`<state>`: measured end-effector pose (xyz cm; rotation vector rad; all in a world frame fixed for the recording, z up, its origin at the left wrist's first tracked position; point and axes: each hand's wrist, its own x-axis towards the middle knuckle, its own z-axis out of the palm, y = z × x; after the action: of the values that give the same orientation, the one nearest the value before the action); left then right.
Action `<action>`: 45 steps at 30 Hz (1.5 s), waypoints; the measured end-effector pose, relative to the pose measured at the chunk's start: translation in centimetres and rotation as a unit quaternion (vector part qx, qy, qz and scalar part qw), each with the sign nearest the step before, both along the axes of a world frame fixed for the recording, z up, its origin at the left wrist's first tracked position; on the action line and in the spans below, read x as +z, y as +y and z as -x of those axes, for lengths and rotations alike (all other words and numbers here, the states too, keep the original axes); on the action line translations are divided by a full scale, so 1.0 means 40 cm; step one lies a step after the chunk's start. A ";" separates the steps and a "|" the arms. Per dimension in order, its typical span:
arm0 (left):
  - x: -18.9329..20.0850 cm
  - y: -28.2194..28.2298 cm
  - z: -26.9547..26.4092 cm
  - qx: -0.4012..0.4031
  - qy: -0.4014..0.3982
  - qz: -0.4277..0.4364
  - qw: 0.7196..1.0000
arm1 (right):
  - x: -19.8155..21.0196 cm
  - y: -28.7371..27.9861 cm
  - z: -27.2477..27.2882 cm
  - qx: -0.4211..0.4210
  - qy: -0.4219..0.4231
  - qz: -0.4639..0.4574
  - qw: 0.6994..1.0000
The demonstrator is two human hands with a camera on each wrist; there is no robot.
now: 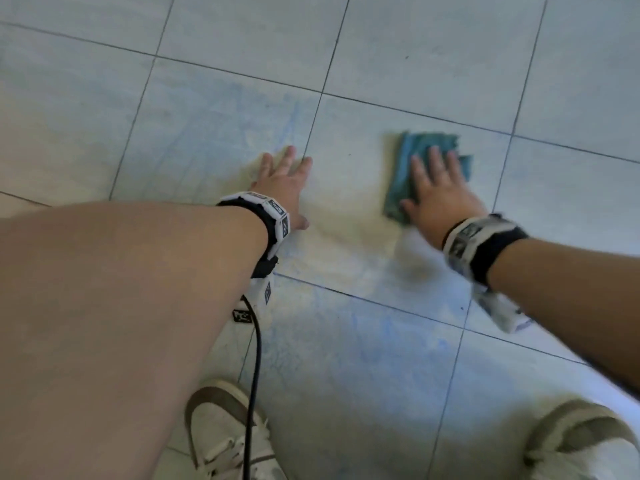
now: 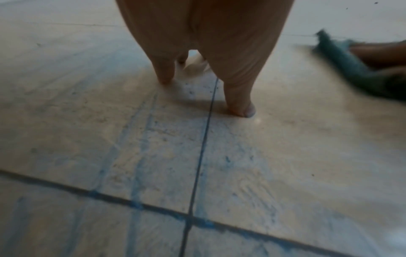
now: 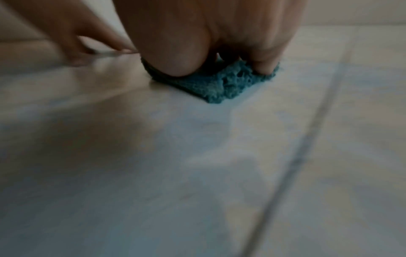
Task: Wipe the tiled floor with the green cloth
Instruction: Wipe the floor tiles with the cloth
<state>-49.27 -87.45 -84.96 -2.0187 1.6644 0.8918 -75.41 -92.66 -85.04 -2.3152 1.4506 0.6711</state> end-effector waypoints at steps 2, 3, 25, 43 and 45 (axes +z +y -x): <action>-0.004 -0.004 -0.002 -0.010 -0.001 0.001 1.000 | 0.004 -0.056 0.037 -0.101 -0.011 0.004 0.995; -0.003 -0.004 -0.004 -0.011 -0.003 0.001 1.000 | 0.004 -0.065 0.033 -0.131 -0.020 0.006 0.991; 0.030 0.016 -0.043 -0.074 0.001 0.012 0.997 | -0.003 0.285 -0.332 0.105 -0.066 -0.072 0.990; 0.017 -0.031 0.219 -0.087 0.014 0.013 0.996 | 0.005 0.180 0.063 -0.083 -0.017 -0.021 0.996; 0.014 -0.029 0.215 -0.080 0.025 0.020 0.996 | 0.007 0.272 -0.005 0.020 -0.036 -0.056 0.998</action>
<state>-57.87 -88.60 -84.40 -1.8710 1.8558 0.8643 -75.20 -81.79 -84.75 -2.2625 1.3047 0.6556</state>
